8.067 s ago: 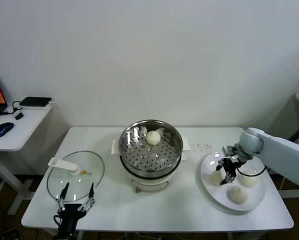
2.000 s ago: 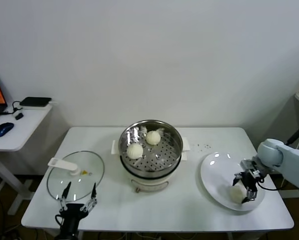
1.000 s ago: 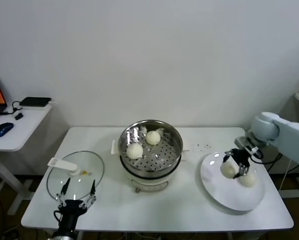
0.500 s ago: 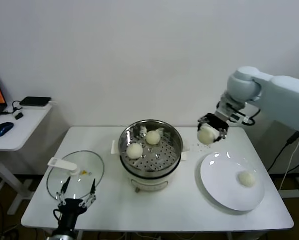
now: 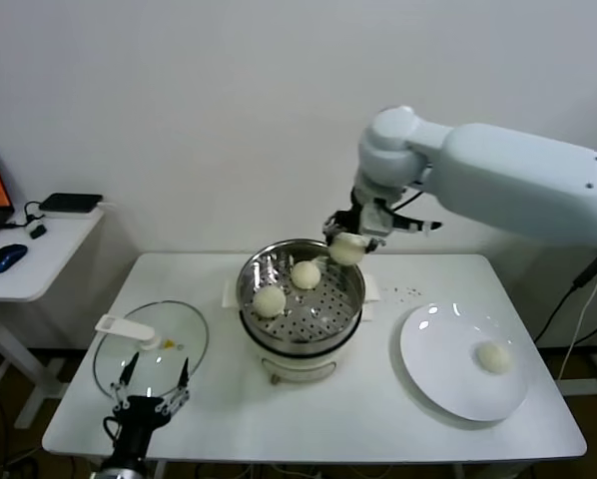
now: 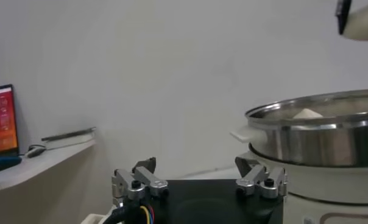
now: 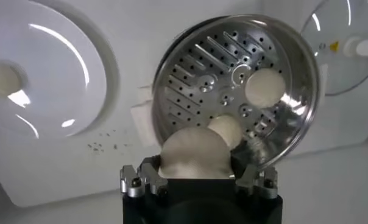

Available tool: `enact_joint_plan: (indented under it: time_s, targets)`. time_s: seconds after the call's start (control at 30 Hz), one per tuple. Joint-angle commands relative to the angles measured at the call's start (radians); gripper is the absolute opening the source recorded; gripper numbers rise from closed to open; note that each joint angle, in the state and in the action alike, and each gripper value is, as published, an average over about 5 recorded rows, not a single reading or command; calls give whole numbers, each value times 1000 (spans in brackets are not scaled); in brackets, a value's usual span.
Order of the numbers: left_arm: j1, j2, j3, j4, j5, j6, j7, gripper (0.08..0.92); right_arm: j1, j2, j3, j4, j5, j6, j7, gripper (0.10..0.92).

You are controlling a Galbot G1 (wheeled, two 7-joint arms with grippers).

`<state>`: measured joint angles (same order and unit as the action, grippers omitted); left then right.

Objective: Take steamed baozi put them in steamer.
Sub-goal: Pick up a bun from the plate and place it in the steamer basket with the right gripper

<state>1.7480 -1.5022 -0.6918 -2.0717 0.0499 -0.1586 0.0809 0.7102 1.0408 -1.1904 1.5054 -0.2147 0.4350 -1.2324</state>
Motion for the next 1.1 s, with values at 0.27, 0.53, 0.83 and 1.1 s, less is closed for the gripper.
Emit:
enact_joint_plan:
  time_s: [0.27, 0.53, 0.83, 1.1]
  targets:
    - [6, 1, -2, 23, 2, -1, 4, 823, -232, 214, 62, -81, -160, 20, -4, 747]
    - [10, -3, -1, 34, 3, -3, 3, 823, -276, 224, 61, -85, -178, 20, -10, 746]
    - [15, -5, -1, 47, 6, -10, 2, 823, -289, 209, 48, -64, -184, 18, -21, 746]
    - [12, -8, 2, 52, 11, -10, 1, 823, -299, 195, 35, -42, -172, 7, -27, 746]
